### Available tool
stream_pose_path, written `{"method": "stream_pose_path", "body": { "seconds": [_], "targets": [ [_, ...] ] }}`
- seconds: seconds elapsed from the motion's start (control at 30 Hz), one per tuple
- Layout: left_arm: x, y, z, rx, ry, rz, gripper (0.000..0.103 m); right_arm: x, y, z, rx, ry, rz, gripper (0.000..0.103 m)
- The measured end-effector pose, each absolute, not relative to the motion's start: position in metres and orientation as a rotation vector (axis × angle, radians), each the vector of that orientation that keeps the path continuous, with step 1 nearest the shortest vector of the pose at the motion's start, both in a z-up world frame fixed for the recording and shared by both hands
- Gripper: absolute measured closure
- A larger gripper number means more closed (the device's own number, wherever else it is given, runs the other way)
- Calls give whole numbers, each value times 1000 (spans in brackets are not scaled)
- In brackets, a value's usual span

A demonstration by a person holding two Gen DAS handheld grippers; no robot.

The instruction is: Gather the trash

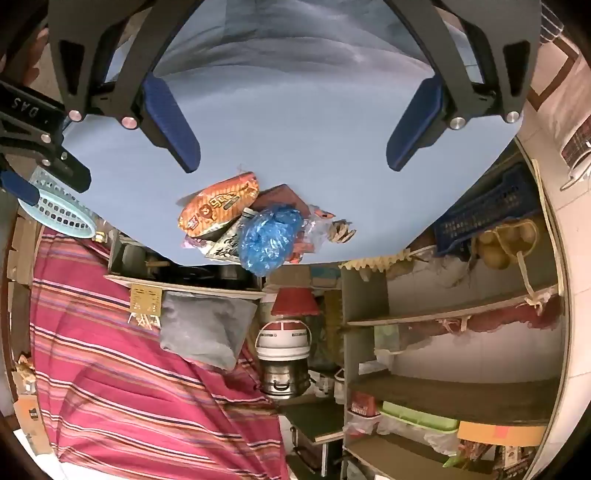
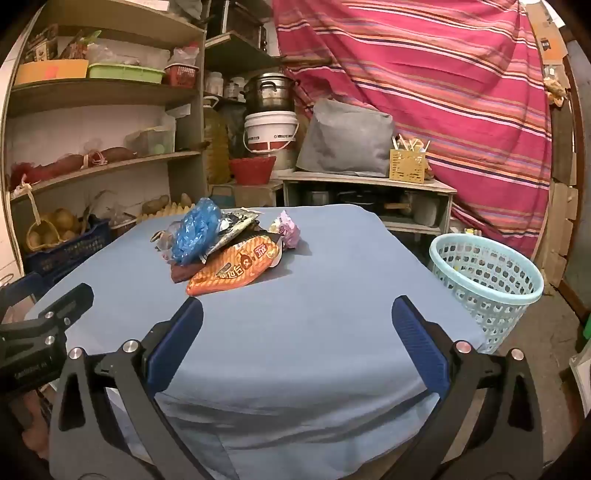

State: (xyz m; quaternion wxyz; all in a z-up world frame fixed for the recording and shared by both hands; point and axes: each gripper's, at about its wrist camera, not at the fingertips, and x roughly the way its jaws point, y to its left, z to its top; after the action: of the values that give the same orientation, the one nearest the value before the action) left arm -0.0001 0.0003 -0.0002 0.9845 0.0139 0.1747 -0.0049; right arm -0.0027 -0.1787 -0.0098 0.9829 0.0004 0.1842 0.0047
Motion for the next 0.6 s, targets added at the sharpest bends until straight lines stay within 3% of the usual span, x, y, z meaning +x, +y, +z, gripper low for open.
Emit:
{"method": "stream_pose_path", "body": {
  "seconds": [0.6],
  "targets": [
    [9,17,-4,8,376,0,5,-3,-176,-7,-27,349,-3,4]
  ]
}}
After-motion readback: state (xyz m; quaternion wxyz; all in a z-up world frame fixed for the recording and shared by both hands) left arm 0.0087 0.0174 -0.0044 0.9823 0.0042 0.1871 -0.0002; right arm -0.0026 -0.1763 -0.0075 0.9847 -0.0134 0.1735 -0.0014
